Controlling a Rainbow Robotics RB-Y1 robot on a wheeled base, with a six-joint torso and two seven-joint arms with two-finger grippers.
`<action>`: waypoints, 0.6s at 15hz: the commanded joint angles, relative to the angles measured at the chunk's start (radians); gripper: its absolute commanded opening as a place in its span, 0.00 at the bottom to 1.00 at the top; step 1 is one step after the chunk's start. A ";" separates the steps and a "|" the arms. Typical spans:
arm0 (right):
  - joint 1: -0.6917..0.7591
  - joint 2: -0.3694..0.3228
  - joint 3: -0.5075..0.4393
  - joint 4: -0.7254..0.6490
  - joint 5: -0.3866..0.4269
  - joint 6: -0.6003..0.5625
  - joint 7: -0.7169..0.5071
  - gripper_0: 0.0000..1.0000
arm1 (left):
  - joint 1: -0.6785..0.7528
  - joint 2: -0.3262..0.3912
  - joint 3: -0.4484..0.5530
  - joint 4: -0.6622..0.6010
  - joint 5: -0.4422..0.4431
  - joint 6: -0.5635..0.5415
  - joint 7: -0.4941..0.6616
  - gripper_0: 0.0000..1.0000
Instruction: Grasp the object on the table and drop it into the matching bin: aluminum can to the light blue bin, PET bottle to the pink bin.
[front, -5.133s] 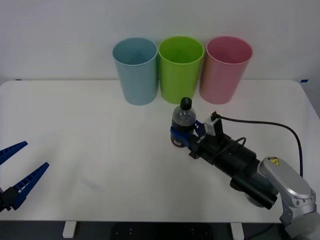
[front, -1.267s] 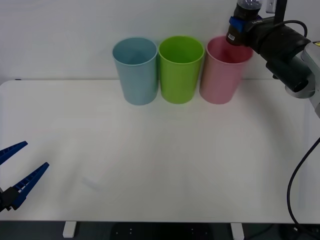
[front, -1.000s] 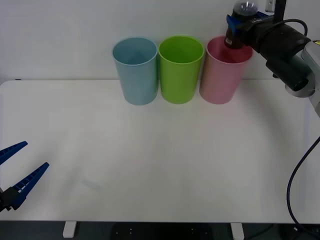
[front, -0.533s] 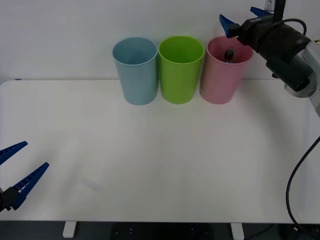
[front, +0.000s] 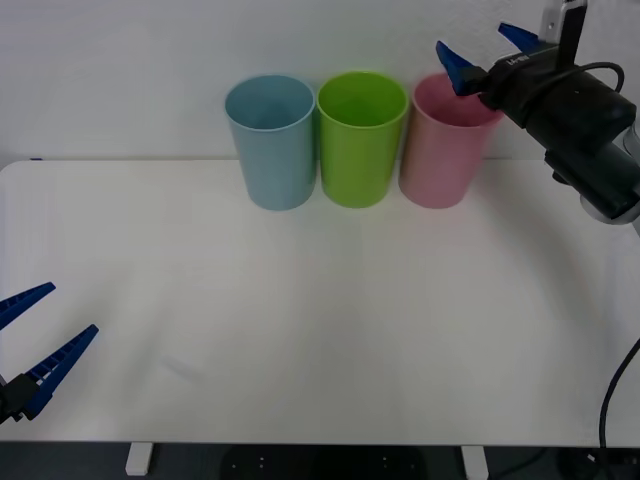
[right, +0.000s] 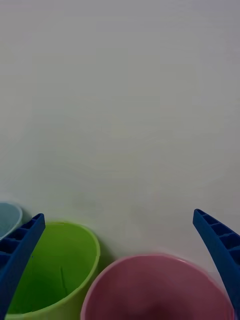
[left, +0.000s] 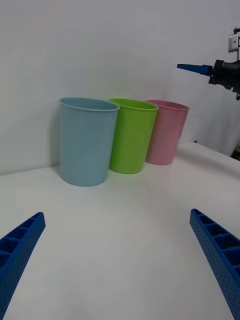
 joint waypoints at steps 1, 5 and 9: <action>0.080 -0.022 -0.008 -0.095 -0.019 -0.024 0.004 1.00 | 0.000 0.000 0.000 0.000 0.000 0.000 0.000 1.00; 0.172 -0.024 -0.070 -0.162 -0.017 -0.151 0.019 1.00 | 0.000 0.000 0.000 0.000 0.000 0.000 0.000 1.00; 0.267 -0.024 -0.131 -0.205 -0.013 -0.292 0.051 1.00 | 0.000 0.000 0.000 0.000 0.000 0.000 0.000 1.00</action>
